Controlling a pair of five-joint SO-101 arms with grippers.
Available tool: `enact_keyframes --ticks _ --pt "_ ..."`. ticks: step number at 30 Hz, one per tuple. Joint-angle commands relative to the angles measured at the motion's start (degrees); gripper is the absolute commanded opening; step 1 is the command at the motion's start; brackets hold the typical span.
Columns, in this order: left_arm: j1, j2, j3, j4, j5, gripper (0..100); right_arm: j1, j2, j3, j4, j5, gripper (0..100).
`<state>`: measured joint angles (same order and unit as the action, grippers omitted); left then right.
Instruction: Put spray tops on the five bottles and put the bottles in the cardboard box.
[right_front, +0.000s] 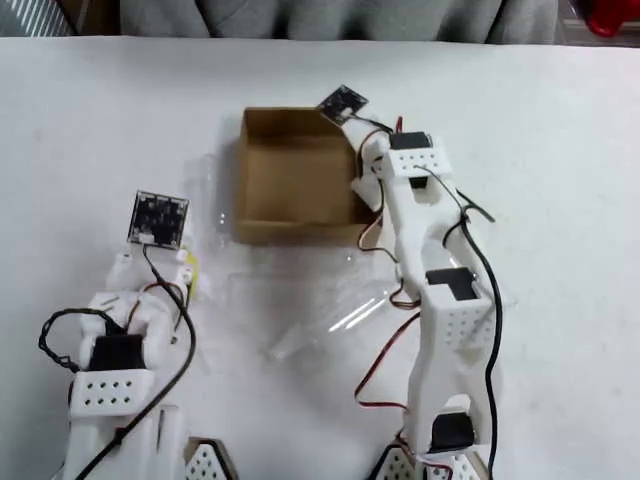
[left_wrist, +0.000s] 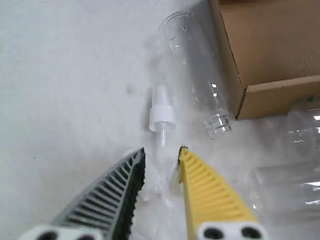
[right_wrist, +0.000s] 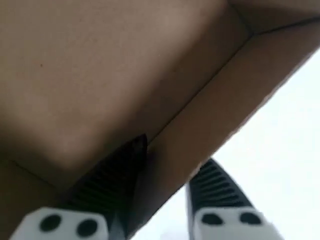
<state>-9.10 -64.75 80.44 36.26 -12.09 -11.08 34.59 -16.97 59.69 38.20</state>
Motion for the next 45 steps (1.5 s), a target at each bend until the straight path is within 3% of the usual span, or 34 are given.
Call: enact_keyframes --ticks 1,4,10,17,26,37,45 --pt "-0.5 0.2 -0.1 -1.4 0.1 12 -0.9 -1.2 -1.6 1.5 0.5 19.4" --pt "-0.5 0.2 -0.1 -1.6 0.1 12 -0.9 -2.1 -3.0 2.9 -0.9 20.0" --pt "-0.5 0.2 -0.1 -1.8 0.1 12 0.3 -6.5 -6.9 10.3 -11.1 19.6" --pt "-0.5 0.2 -0.2 -1.8 0.1 12 -0.1 -11.6 -7.1 18.9 -19.0 1.1" --pt "-0.5 0.6 -0.1 -3.8 0.1 12 -1.3 -15.3 -7.0 30.3 -25.2 1.6" --pt "-0.5 0.6 -0.1 -3.9 0.1 12 -0.4 -23.4 -3.4 38.7 -24.8 1.6" --pt "-1.3 0.7 -0.1 -5.4 0.6 12 -0.4 -39.3 17.6 28.8 -20.8 1.6"
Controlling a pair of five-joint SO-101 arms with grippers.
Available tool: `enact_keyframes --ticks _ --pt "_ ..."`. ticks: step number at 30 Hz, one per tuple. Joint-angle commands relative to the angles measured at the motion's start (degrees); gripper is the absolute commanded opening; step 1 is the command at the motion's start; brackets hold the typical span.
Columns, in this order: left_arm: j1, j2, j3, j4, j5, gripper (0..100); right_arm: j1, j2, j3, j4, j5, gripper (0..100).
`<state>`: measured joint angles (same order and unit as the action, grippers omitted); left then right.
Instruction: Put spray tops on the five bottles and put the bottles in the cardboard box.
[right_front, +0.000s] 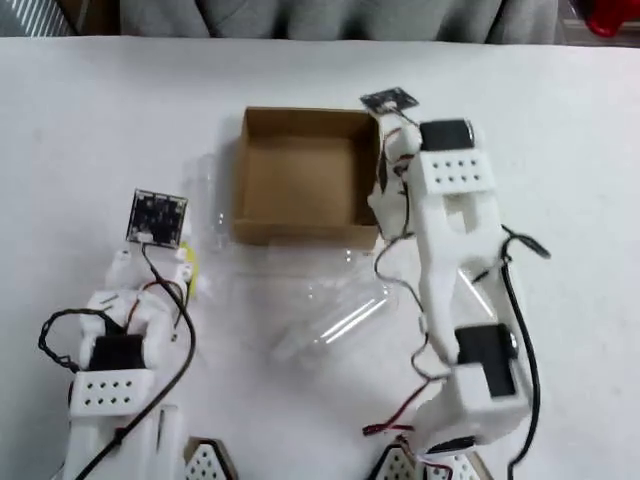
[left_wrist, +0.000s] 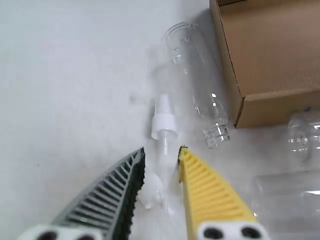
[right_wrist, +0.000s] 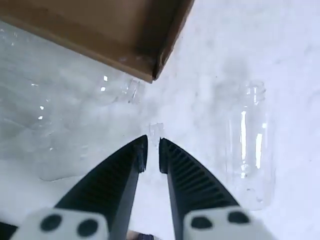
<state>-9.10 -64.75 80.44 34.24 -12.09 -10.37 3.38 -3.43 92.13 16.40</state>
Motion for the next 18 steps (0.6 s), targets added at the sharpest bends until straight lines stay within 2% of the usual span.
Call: enact_keyframes --ticks 1,6,12,18 --pt "-2.8 0.7 -0.4 -3.5 0.7 12 -2.2 -9.9 6.0 -4.8 1.0 1.6" --pt "-10.6 0.7 -1.9 -3.4 6.8 13 -9.5 -17.0 13.5 -8.8 1.0 1.6" --pt "-15.8 2.6 -3.8 -3.6 12.7 18 -21.5 -19.0 14.5 -11.4 1.0 1.6" --pt "-19.2 20.6 -13.0 -5.5 13.8 18 -32.5 -18.9 14.8 -16.3 0.9 1.6"
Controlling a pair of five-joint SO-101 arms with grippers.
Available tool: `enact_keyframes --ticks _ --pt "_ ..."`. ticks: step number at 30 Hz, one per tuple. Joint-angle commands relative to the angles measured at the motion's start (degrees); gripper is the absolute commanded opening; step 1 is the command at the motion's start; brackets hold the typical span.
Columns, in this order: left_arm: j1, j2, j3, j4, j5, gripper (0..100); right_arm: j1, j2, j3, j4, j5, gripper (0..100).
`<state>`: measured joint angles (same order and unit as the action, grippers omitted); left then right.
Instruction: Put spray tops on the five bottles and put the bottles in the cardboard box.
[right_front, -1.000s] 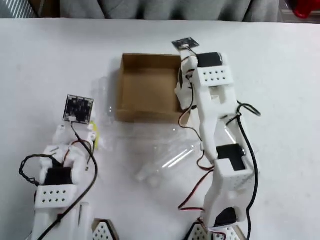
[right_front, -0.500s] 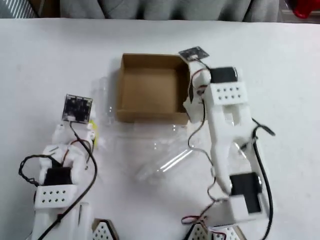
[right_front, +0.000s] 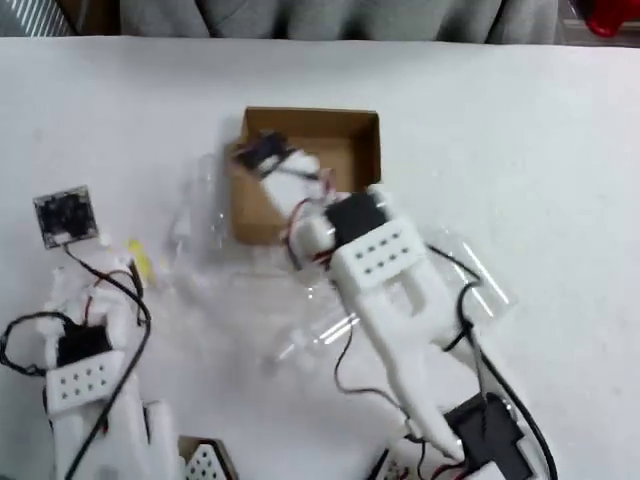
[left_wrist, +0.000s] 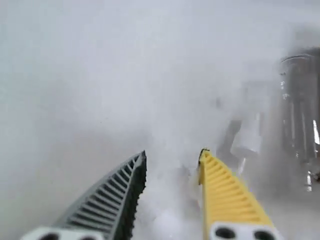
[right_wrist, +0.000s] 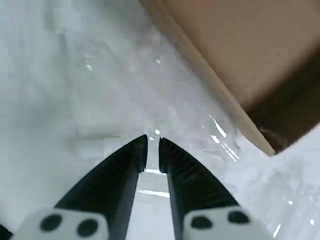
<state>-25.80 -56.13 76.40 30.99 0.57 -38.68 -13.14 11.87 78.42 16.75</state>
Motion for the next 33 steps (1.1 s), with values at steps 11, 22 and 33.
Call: enact_keyframes --ticks 11,22,33 --pt "-3.6 24.4 -16.3 -1.8 4.2 18 -11.0 9.2 -0.7 -22.6 -9.1 1.7" --pt "-7.3 24.8 -16.4 -4.2 7.5 18 -10.9 18.8 -0.6 -26.9 -10.7 1.8" --pt "-10.5 24.9 -17.6 -4.0 8.0 18 -15.7 22.7 -0.8 -33.5 -10.7 10.4"
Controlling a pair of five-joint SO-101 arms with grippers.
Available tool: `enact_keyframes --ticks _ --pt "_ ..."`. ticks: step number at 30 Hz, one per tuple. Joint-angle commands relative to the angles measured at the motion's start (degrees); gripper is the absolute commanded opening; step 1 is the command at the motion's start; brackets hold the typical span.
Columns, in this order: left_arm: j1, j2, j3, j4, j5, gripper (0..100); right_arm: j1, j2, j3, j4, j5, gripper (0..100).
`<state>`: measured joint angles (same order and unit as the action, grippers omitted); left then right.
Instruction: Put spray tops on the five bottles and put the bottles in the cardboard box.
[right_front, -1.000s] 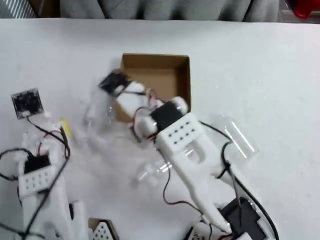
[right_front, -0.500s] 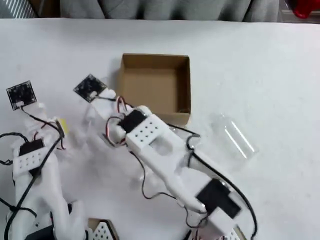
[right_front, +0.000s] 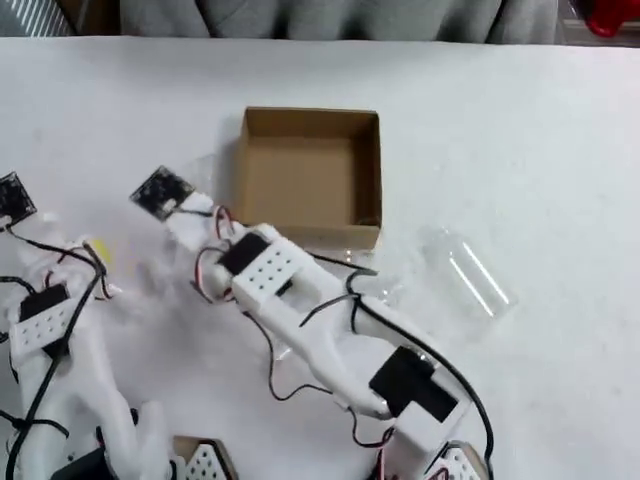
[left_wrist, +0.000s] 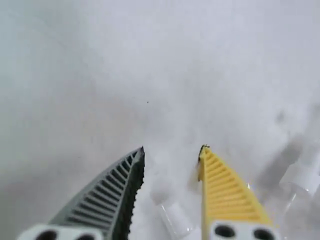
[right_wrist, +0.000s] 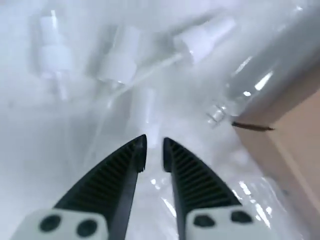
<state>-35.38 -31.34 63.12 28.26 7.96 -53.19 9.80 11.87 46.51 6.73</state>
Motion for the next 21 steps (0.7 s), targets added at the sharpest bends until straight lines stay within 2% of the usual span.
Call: enact_keyframes --ticks 1,21 --pt "-1.0 0.1 -4.3 -1.2 0.6 18 -1.2 0.2 -0.7 -2.4 -0.7 11.9" --pt "-0.8 0.1 -4.0 -1.5 0.5 18 -2.8 5.2 -0.6 -7.3 -0.8 12.7"
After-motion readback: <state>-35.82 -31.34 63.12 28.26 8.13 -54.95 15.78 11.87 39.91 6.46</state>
